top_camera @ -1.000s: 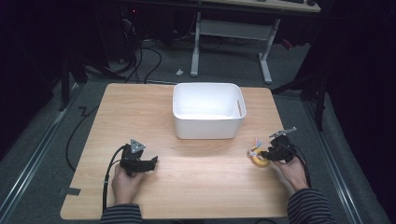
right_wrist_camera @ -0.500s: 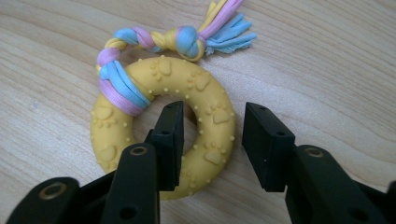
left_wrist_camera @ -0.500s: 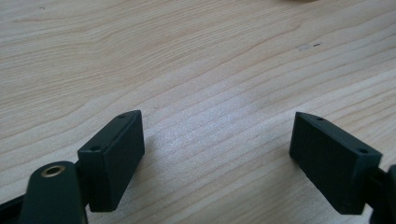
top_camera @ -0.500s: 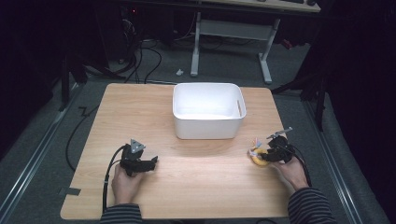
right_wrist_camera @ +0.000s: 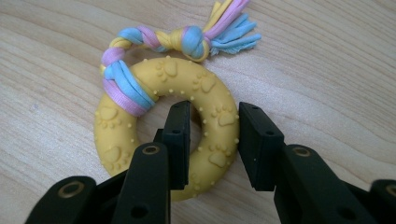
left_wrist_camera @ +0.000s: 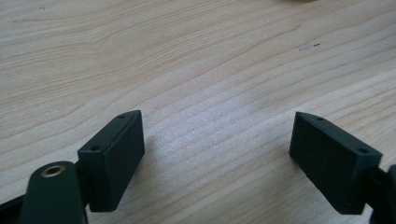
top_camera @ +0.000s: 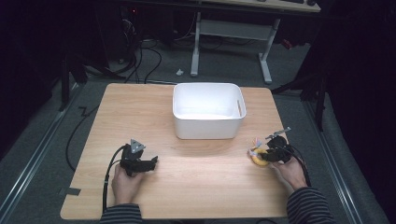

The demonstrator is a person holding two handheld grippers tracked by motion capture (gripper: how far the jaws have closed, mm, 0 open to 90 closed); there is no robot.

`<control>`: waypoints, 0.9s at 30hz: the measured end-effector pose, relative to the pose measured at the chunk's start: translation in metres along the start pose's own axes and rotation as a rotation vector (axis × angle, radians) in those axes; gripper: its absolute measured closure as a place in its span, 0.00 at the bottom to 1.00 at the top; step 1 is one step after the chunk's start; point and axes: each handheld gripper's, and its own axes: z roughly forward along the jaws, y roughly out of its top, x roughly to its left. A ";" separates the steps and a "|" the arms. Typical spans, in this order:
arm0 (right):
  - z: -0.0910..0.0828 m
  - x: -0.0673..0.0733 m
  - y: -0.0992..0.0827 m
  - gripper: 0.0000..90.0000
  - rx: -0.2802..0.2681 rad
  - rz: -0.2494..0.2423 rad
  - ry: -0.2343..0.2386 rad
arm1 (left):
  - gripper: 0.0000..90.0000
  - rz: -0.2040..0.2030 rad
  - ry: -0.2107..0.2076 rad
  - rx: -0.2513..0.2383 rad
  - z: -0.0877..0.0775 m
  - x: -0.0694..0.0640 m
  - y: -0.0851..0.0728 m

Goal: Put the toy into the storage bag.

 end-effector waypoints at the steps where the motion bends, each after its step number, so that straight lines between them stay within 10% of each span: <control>1: 0.000 0.000 0.000 0.74 0.000 -0.001 -0.001 | 0.20 0.000 0.000 0.000 0.000 0.000 0.000; 27: -0.041 -0.003 -0.008 0.76 -0.131 0.022 0.026 | 0.20 0.000 0.001 0.000 0.000 0.000 0.000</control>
